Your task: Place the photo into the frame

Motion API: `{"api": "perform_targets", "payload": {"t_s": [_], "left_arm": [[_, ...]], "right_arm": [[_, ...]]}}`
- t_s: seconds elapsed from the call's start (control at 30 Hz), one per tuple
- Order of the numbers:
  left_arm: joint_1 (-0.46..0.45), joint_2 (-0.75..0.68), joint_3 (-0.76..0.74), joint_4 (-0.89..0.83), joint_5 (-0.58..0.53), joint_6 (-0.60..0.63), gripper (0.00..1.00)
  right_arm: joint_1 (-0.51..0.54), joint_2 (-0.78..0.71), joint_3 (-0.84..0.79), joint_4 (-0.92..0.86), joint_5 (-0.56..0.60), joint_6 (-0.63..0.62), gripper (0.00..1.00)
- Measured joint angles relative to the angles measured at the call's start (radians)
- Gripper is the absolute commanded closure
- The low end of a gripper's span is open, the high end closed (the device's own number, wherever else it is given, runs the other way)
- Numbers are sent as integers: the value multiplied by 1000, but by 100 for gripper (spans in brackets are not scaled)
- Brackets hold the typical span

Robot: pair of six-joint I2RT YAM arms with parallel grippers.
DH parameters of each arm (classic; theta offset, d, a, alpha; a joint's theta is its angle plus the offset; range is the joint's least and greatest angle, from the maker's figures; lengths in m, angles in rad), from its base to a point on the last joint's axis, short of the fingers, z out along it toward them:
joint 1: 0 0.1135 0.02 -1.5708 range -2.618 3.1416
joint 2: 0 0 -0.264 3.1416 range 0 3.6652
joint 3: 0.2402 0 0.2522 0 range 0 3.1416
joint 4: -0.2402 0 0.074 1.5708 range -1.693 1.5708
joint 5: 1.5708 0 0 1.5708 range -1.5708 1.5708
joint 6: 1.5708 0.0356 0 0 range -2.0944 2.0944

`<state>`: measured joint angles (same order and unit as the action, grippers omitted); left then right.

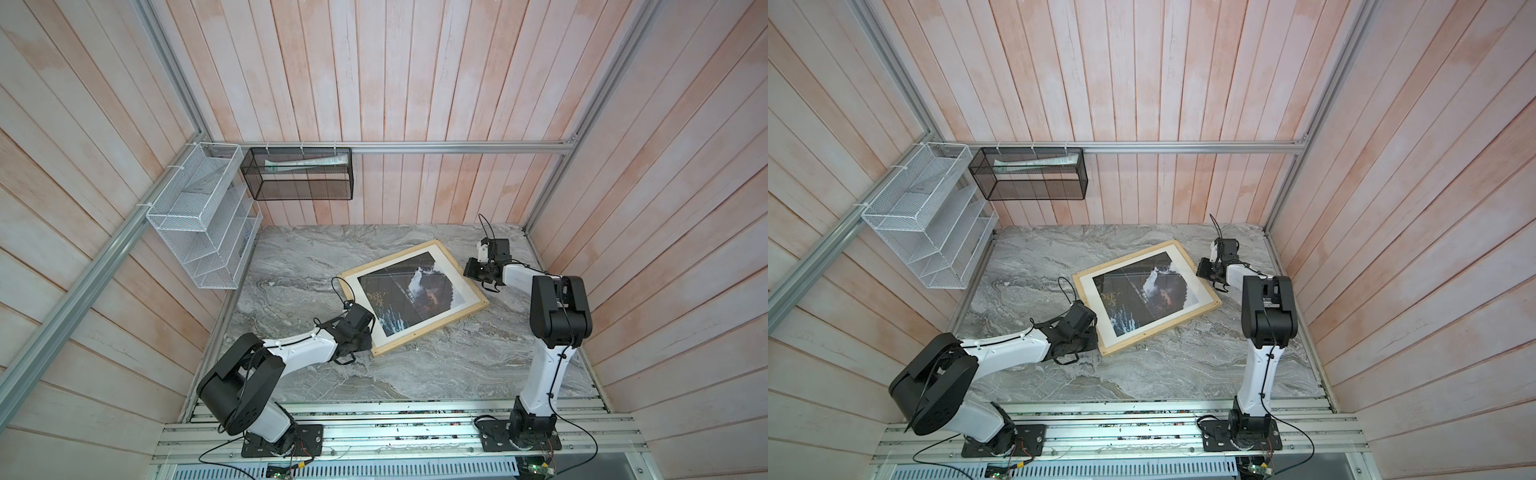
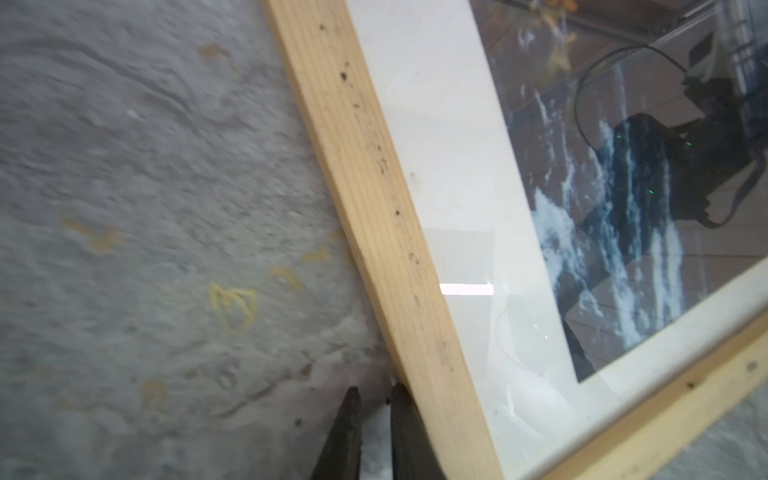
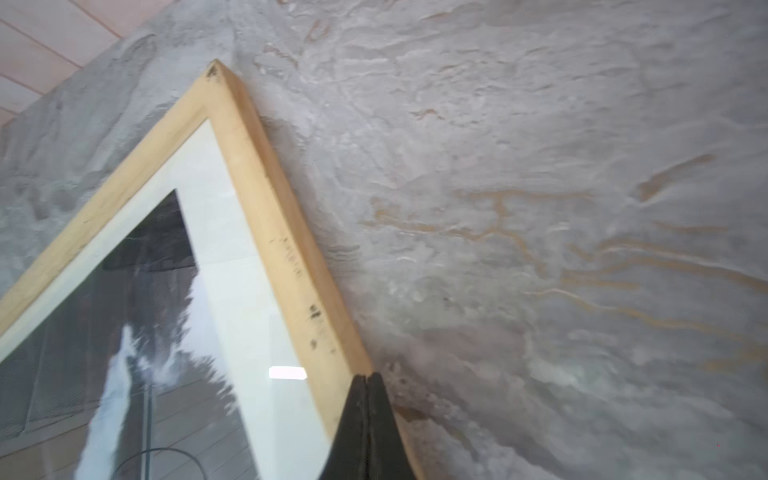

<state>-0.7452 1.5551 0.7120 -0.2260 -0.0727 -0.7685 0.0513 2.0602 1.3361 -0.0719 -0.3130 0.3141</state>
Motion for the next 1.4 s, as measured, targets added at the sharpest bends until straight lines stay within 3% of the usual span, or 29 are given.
{"api": "perform_targets", "payload": {"t_s": [0.17,0.4,0.53,0.67,0.93,1.23,1.4], "left_arm": [[-134,71,85,-14,70,-26,83],[-85,65,149,-196,47,14,82],[-23,29,185,-260,32,68,77],[83,12,237,-264,19,129,63],[367,103,326,-139,110,264,56],[476,323,542,-27,192,390,53],[499,445,671,-5,246,441,53]], "right_arm": [[68,18,0,-46,-83,0,96],[40,13,18,-79,-97,0,96],[15,-45,-12,-85,-92,0,92],[1,-178,-118,-50,-89,13,77],[-47,-428,-443,82,-138,62,49],[-81,-629,-671,141,-158,89,41],[-103,-626,-708,148,-186,85,40]]}}
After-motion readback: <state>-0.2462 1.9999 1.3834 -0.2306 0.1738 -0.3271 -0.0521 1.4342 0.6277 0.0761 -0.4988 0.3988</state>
